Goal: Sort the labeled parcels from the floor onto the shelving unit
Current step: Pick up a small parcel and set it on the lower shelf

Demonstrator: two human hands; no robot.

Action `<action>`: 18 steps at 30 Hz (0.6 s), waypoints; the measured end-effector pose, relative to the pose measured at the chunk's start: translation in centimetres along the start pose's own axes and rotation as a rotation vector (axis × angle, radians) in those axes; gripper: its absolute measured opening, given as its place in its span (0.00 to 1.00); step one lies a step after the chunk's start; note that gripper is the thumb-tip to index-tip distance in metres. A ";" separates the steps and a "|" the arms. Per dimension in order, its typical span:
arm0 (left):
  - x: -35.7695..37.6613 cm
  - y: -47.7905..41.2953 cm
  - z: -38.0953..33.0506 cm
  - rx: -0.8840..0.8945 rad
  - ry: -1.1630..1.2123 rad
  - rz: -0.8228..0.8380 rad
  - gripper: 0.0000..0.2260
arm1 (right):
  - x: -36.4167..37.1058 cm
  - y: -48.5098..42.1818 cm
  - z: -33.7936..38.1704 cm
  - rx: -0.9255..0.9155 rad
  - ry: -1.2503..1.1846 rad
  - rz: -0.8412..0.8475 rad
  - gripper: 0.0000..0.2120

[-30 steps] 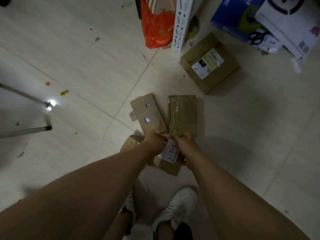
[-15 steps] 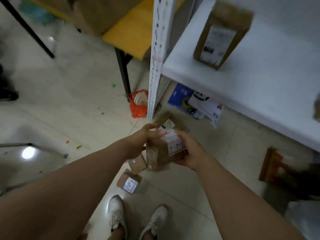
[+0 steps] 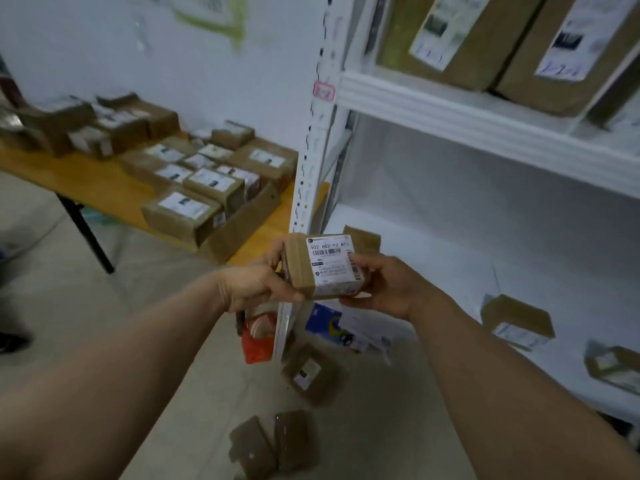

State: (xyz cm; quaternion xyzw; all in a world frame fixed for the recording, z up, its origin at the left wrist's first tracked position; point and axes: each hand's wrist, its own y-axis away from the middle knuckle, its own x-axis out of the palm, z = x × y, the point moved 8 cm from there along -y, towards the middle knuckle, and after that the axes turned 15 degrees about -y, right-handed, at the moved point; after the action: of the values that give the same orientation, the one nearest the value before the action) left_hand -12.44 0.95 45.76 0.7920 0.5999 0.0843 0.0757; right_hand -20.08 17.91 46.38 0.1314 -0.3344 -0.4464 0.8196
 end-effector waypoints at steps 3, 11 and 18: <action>-1.1 0.5 -4.0 0.011 0.090 -0.007 0.34 | 2.5 1.8 4.6 -0.166 0.096 0.013 0.24; -2.2 0.8 -11.6 0.176 -0.207 -0.177 0.38 | 4.9 6.6 9.5 -0.235 0.037 0.069 0.29; -0.4 1.3 -15.5 0.311 -0.399 -0.125 0.38 | 5.7 9.9 12.1 -0.360 0.111 0.062 0.33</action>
State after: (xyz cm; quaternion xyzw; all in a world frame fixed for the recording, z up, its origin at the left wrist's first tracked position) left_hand -14.80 0.51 61.11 0.7564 0.6267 -0.1717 0.0749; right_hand -19.59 19.88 62.92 -0.0033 -0.2075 -0.4656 0.8603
